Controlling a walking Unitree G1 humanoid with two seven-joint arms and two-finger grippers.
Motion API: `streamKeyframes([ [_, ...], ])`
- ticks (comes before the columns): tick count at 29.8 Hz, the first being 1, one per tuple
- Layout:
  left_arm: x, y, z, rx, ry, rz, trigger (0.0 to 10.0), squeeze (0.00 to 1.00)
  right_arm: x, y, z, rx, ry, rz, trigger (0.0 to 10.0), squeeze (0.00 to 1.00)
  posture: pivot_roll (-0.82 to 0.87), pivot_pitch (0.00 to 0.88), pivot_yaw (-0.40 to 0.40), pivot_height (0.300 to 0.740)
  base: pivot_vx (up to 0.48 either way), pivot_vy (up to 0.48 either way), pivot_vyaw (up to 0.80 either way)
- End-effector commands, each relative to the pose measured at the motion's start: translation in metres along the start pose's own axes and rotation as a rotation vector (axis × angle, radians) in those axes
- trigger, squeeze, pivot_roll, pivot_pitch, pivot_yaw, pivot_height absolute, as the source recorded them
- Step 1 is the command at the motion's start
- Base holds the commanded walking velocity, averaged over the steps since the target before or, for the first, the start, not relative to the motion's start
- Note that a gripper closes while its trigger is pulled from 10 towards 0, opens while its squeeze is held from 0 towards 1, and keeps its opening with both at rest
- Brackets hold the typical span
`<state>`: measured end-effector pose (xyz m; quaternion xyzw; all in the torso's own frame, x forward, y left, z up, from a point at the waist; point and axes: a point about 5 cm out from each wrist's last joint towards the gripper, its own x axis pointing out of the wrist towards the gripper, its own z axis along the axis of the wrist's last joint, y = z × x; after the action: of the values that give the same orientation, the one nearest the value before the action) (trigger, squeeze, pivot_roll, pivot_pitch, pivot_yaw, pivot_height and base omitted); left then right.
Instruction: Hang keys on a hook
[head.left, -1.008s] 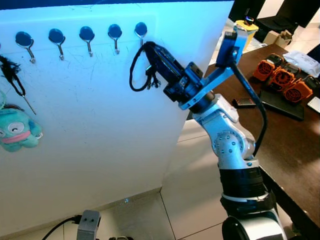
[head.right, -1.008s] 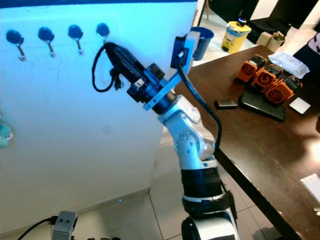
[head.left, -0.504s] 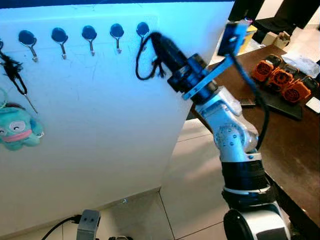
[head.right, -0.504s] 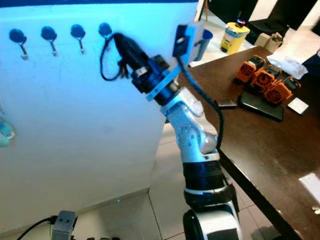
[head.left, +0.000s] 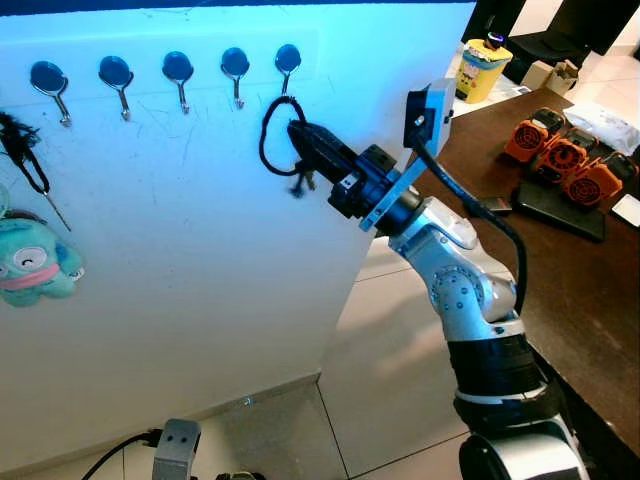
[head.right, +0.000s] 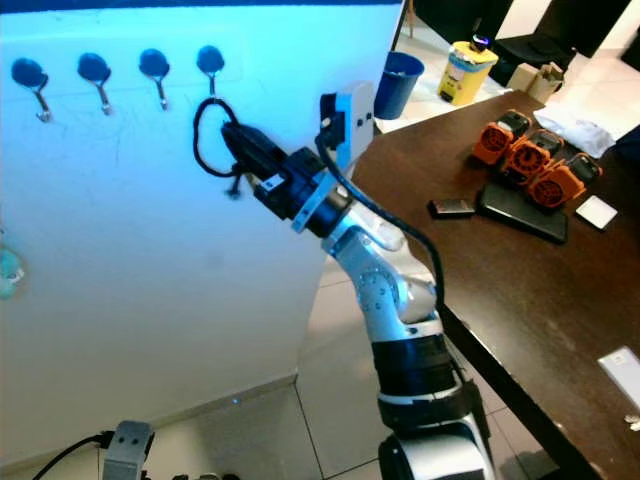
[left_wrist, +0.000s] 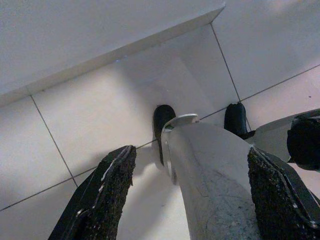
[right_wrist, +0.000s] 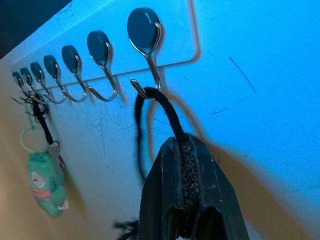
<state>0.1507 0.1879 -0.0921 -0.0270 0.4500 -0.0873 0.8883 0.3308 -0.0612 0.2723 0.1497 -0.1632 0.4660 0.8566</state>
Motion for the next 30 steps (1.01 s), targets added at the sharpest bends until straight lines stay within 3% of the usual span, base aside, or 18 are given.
streamKeyframes([
  [1, -0.006, -0.011, -0.032, -0.008, 0.121, -0.043, 10.0, 0.0, -0.005, -0.007, -0.008, 0.006, 0.043, -0.06, 10.0, 0.0, 0.05, 0.087, -0.019, 0.74, 0.0, 0.0, 0.0],
  [7, -0.006, -0.012, -0.031, -0.008, 0.122, -0.043, 10.0, 0.0, -0.008, -0.008, -0.015, 0.018, 0.066, -0.078, 10.0, 0.0, 0.05, 0.087, -0.018, 0.74, 0.0, 0.0, 0.0],
  [14, -0.006, -0.012, -0.033, -0.007, 0.128, -0.041, 10.0, 0.0, -0.025, -0.026, -0.044, 0.022, 0.196, -0.252, 10.0, 0.0, 0.05, 0.086, -0.015, 0.74, 0.0, 0.0, 0.0],
  [26, -0.006, -0.008, -0.031, -0.002, 0.123, -0.036, 10.0, 0.0, -0.026, -0.023, -0.051, 0.121, 0.162, -0.244, 10.0, 0.0, 0.05, 0.083, -0.004, 0.74, 0.0, 0.0, 0.0],
  [27, -0.006, -0.008, -0.03, -0.001, 0.123, -0.036, 10.0, 0.0, -0.027, -0.024, -0.051, 0.128, 0.153, -0.245, 10.0, 1.0, 0.06, 0.083, -0.002, 0.74, 0.0, 0.0, 0.0],
  [30, -0.006, -0.007, -0.03, 0.001, 0.122, -0.035, 10.0, 0.0, -0.028, -0.021, -0.048, 0.139, 0.128, -0.216, 10.0, 1.0, 0.05, 0.081, 0.001, 0.74, 0.0, 0.0, 0.0],
])
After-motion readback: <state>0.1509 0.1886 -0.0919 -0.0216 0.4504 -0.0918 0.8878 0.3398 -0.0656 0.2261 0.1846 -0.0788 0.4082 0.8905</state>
